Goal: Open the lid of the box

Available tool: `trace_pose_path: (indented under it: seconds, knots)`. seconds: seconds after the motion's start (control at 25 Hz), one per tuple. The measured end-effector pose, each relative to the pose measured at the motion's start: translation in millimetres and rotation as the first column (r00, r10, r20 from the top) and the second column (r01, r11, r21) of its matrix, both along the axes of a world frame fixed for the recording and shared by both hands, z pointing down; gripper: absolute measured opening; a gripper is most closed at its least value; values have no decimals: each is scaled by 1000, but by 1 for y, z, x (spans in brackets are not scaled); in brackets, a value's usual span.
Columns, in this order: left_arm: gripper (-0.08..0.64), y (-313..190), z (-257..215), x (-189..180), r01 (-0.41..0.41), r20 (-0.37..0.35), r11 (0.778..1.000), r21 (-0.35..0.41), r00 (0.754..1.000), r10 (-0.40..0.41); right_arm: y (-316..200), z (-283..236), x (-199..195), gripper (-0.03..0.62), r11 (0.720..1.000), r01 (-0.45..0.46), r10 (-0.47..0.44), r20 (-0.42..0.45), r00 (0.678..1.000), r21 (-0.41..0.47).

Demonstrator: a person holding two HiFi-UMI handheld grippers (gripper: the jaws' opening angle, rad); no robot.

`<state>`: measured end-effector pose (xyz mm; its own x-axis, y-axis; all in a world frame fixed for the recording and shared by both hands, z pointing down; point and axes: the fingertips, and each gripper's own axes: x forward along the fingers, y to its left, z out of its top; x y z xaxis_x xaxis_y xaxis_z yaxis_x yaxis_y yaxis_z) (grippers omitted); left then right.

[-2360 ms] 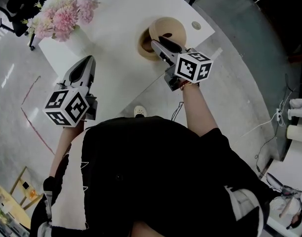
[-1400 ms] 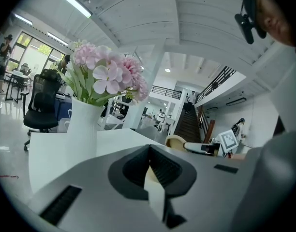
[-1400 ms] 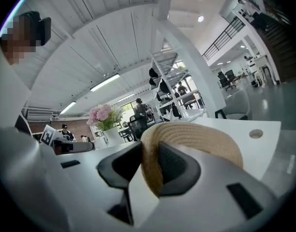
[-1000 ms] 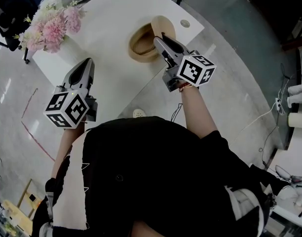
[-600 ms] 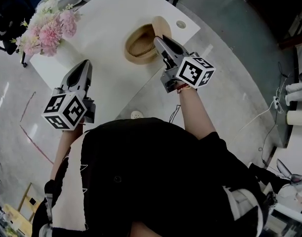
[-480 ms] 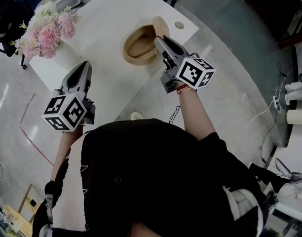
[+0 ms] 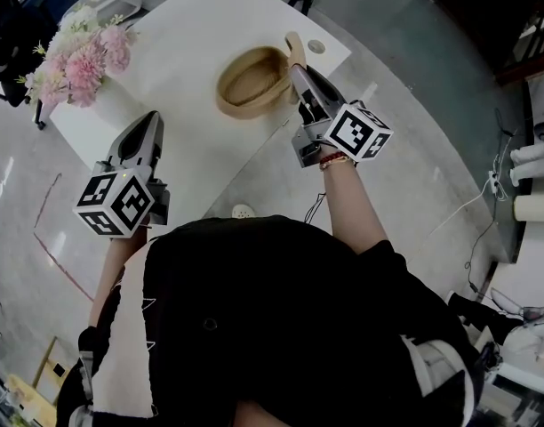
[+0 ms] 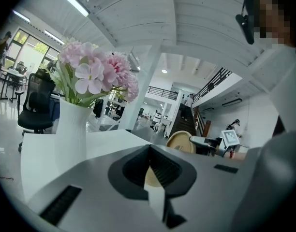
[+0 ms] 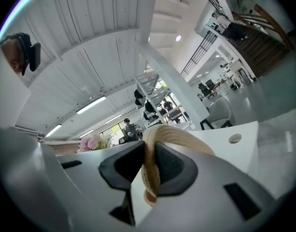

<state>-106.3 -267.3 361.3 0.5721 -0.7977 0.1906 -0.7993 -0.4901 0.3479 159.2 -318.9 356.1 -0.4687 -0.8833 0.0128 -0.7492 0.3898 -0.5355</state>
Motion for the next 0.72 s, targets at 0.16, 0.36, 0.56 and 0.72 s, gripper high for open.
trace_pose_path:
  seconds: [0.16,0.36,0.56,0.72]
  knots:
    - [11,3,-1,-1,2,0,1000,2,1000,-2,3,0,11,75,999,-33,34,45,998,-8]
    - [11,7,0,-3,-1,-3,1000,3,1000,1,8,0,15,74,998,-58,59,91,994,-17]
    - [11,10,1,-5,-4,-7,1000,3,1000,4,15,3,20,74,996,-84,86,123,989,-20]
    - [11,13,2,-5,-6,-14,1000,1,1000,6,23,4,22,74,995,-93,95,138,986,-23]
